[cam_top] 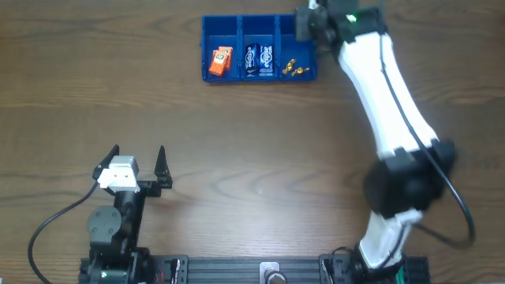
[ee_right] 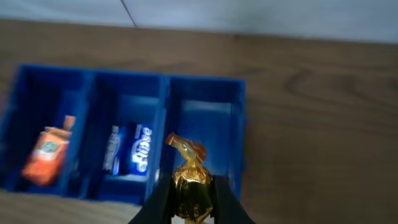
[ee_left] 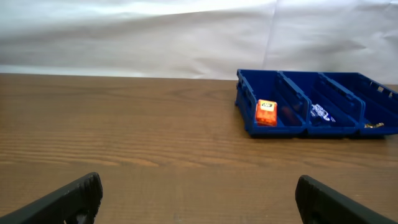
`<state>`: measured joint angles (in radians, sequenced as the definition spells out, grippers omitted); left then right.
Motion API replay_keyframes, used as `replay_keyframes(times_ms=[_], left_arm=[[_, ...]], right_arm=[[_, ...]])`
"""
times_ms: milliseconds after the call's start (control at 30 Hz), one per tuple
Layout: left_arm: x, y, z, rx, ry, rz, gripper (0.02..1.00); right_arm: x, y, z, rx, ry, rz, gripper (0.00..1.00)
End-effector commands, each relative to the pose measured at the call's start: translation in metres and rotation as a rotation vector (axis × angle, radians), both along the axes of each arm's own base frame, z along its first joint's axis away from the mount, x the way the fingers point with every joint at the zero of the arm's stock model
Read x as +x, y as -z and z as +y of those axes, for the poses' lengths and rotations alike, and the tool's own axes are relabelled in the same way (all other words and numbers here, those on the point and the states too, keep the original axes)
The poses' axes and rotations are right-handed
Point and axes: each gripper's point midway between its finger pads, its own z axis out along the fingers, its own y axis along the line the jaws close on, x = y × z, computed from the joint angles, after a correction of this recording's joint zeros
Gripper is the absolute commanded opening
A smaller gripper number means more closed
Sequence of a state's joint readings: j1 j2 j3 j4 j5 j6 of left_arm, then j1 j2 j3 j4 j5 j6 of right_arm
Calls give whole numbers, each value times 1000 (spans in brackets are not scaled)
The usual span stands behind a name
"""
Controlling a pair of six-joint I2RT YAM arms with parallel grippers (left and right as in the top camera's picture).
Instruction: Sort Candies Into Trays
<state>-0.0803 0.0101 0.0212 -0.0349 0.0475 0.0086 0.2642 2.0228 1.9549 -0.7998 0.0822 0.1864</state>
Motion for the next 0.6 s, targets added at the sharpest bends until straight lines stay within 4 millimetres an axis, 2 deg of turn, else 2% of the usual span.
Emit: replay_keyframes(times_ms=[33,200,267,300,333,400,433,467,500,533,567,600], left_arm=[[-1,17,2,19,-7,51,996],[-1,17,2,19,-7,51,996],[-1,17,2,19,-7,51,998],[-1,17,2,19,-7,51,998],[-1,17,2,19,-7,51,998],[-1,17,2,19,-7,51,998],[-1,17,2,19,-7,51,998],[-1,17,2,19,-7,51,998],[-1,17,2,19,-7,51,998],[-1,17,2,19,-7,51,998],[-1,17,2,19,-7,51,998],[-1,17,2,19,-7,51,998]], right_arm=[[24,58,6,-39,-1,74,36],[28,103,8,-51,-5,139,36],[30,109,9,-51,-5,142,36],[30,110,9,-52,-6,142,69],[31,110,9,-51,-6,140,134],[32,109,11,-44,-10,135,566],[32,109,12,-38,-14,133,724],[33,108,13,-33,-17,132,807],[33,108,13,-32,-17,130,943],[33,104,13,-30,-17,123,1000],[33,98,13,-27,-17,111,1000],[33,81,15,-10,-23,84,1000]])
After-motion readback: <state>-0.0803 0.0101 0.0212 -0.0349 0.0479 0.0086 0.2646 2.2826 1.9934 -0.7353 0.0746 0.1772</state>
